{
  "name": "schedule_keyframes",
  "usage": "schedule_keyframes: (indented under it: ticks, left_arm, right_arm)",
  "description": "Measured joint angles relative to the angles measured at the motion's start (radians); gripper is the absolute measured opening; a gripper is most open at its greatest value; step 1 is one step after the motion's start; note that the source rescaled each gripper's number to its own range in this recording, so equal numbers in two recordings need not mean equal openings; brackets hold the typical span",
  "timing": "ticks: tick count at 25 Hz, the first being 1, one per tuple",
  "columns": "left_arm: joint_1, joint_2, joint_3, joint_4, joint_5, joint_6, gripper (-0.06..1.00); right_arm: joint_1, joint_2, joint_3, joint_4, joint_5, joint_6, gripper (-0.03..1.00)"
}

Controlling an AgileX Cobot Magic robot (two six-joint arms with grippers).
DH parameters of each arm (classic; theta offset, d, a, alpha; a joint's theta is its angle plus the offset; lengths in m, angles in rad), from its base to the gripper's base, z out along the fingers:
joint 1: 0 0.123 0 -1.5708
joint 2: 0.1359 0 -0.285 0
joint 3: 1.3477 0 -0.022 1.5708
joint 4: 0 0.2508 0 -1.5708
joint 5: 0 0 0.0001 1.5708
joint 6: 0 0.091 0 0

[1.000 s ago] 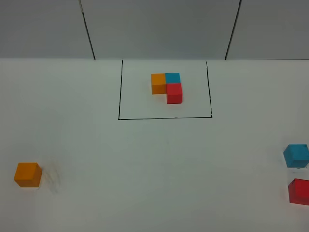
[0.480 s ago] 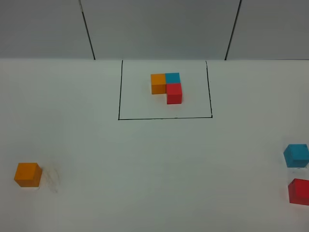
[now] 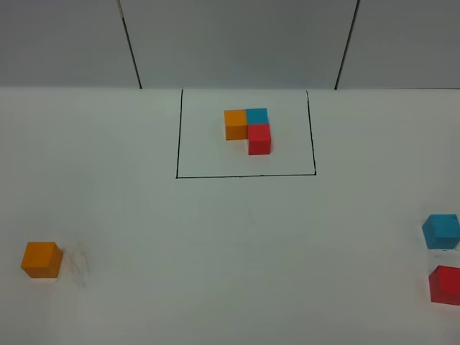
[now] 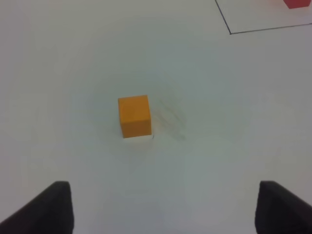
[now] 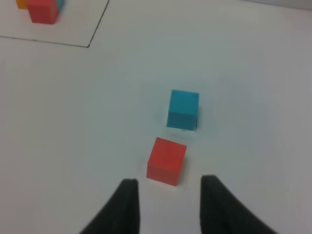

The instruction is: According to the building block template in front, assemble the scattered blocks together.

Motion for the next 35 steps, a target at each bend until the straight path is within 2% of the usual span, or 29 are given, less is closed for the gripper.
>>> schedule_keyframes:
  ticks: [7,12,14,19,26,29,35]
  left_arm:
    - [0.000,0.000,0.000,-0.007,0.000,-0.009,0.66]
    - [0.000,0.115,-0.043,-0.006,-0.005,-0.199,0.66]
    - [0.000,0.226,-0.080,-0.006,-0.003,-0.225,0.66]
    - [0.000,0.571,-0.160,-0.006,-0.020,-0.165,0.66]
    - [0.000,0.977,-0.207,-0.005,-0.127,-0.077,0.66]
    - [0.000,1.098,-0.209,-0.002,-0.194,-0.061,0.66]
    - [0.000,1.241,-0.209,0.060,-0.319,-0.058,0.66]
  right_arm:
    - [0.000,0.000,0.000,0.000,0.000,0.000,0.00]
    - [0.000,0.000,0.000,0.000,0.000,0.000,0.00]
    - [0.000,0.000,0.000,0.000,0.000,0.000,0.00]
    - [0.000,0.000,0.000,0.000,0.000,0.000,0.00]
    - [0.000,0.000,0.000,0.000,0.000,0.000,0.00]
    - [0.000,0.000,0.000,0.000,0.000,0.000,0.00]
    - [0.000,0.000,0.000,0.000,0.000,0.000,0.00]
